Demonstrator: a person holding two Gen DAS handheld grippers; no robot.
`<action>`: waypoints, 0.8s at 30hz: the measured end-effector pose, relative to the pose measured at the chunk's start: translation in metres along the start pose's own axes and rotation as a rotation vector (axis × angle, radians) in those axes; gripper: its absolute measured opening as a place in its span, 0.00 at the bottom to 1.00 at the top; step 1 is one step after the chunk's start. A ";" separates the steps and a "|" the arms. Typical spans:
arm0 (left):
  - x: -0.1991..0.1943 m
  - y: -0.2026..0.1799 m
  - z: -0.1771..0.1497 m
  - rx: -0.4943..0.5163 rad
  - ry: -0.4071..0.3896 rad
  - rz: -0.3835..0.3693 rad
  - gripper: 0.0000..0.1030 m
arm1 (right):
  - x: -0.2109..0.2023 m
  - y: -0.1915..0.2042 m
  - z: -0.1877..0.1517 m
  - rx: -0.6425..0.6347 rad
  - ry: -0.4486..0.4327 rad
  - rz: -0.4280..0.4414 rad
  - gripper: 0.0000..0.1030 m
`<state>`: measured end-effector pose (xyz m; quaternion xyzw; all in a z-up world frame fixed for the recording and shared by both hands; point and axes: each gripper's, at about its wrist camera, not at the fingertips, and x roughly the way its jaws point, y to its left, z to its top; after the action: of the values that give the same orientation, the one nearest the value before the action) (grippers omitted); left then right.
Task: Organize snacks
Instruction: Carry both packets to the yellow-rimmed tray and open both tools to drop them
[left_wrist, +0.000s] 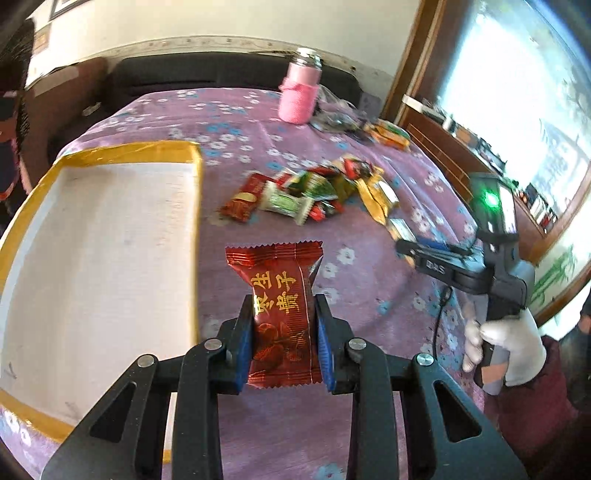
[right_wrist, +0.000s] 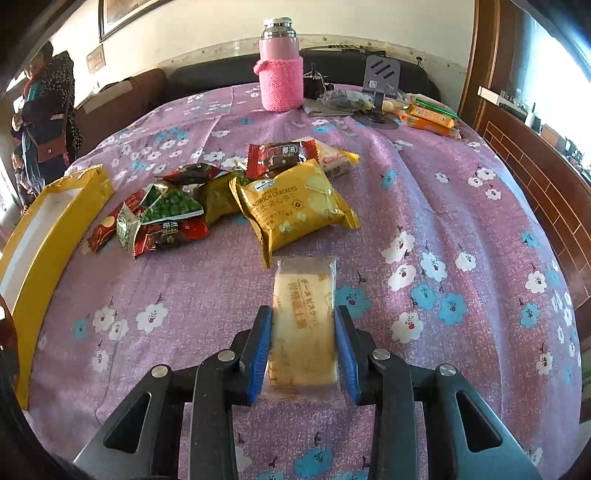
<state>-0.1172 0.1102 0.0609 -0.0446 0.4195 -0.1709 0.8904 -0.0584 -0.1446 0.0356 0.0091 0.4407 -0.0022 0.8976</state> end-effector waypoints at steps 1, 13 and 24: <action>-0.005 0.006 0.000 -0.009 -0.008 0.003 0.26 | -0.002 -0.001 -0.001 0.007 0.002 0.018 0.34; -0.051 0.111 0.017 -0.112 -0.052 0.262 0.26 | -0.088 0.095 0.027 -0.096 -0.076 0.418 0.33; -0.028 0.189 -0.010 -0.220 0.077 0.404 0.27 | -0.037 0.279 0.013 -0.260 0.149 0.652 0.33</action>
<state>-0.0908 0.2979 0.0328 -0.0499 0.4695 0.0558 0.8797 -0.0675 0.1341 0.0771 0.0349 0.4753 0.3410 0.8103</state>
